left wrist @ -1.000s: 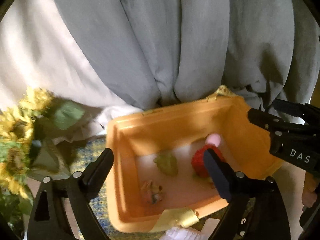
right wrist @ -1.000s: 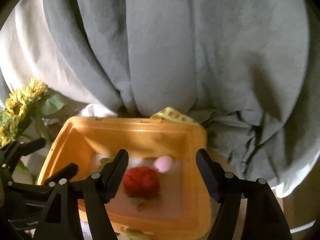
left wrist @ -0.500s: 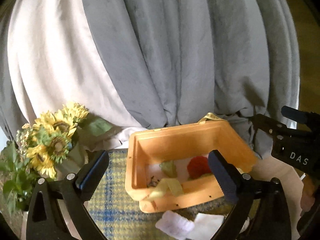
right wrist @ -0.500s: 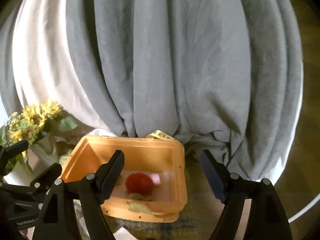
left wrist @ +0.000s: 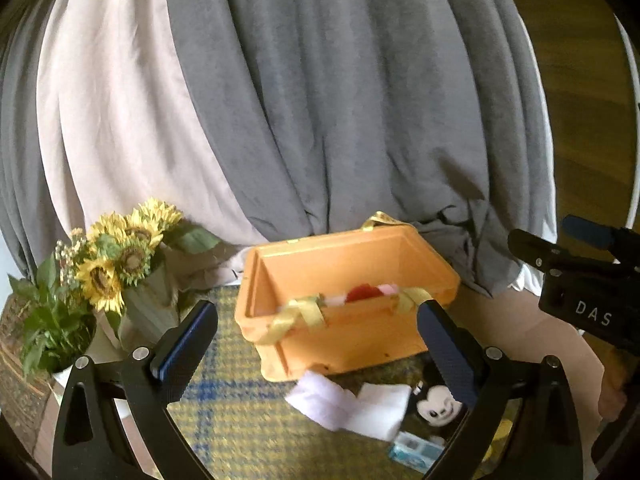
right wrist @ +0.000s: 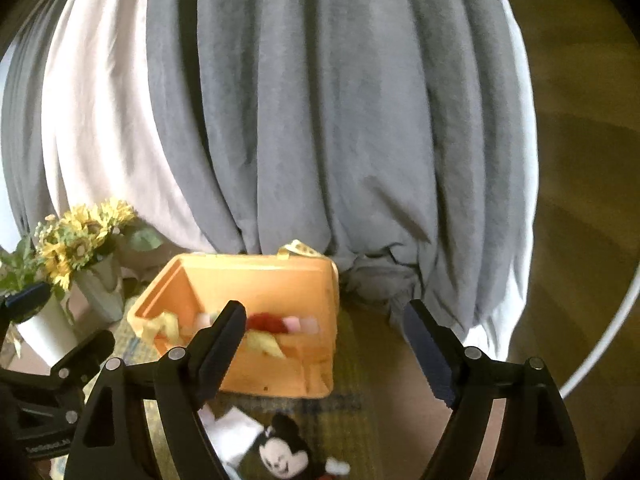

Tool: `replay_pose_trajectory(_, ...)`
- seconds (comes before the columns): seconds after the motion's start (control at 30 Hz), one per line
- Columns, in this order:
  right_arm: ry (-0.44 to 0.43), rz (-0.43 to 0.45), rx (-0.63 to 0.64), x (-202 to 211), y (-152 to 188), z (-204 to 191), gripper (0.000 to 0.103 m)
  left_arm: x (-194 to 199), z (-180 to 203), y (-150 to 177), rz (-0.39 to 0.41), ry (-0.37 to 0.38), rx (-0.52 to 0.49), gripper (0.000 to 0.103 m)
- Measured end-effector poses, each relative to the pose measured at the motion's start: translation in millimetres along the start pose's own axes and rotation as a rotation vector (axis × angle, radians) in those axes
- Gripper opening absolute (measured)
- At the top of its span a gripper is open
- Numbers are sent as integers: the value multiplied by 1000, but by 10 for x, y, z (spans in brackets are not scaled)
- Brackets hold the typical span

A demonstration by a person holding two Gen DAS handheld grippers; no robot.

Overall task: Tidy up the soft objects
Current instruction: 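Withdraw both tools from the crate back toward the table, then grasp the blue tissue pack with the left tool while the right tool grasps the Mickey plush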

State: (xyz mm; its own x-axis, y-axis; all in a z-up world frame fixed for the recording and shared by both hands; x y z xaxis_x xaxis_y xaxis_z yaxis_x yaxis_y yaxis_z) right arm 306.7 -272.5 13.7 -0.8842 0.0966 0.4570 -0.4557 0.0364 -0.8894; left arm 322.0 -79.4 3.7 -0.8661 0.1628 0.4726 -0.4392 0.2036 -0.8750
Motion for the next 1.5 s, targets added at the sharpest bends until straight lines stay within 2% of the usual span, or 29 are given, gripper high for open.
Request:
replay_pose_trajectory(0.33, -24, -39, -14, 204, 478, 130, 81, 284, 241, 385, 45, 3, -30, 102)
replay_pose_trajectory(0.57, -38, -67, 12, 278, 740, 178, 81, 353, 382, 603, 49, 22, -51, 102)
replay_pose_trajectory(0.93, -79, -145, 33, 232, 1100, 169, 81, 278, 537, 931, -9, 66, -74, 102)
replay_pose_trajectory(1.23, -108, -264, 67, 43, 1471, 162, 81, 87, 721, 1265, -92, 96, -165, 102)
replay_pose_trajectory(1.5, -136, -327, 119, -193, 1700, 155, 81, -156, 876, 1489, -135, 134, -247, 102)
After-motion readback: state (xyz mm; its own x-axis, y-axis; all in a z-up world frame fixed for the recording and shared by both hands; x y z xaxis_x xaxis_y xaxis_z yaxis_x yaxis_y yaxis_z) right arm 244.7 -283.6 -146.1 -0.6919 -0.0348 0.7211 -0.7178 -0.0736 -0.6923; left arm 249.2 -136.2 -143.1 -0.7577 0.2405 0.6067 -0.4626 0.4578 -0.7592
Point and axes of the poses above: each gripper's, at about its wrist camera, not at the fingertips, and x roughly against the way its jaws point, z to its right, y to its underside, the point moved 6 cm from there along -x, roughly the way its jaws point, and after that the axes turned 3 degrees about -z, right-handed, at the moved point
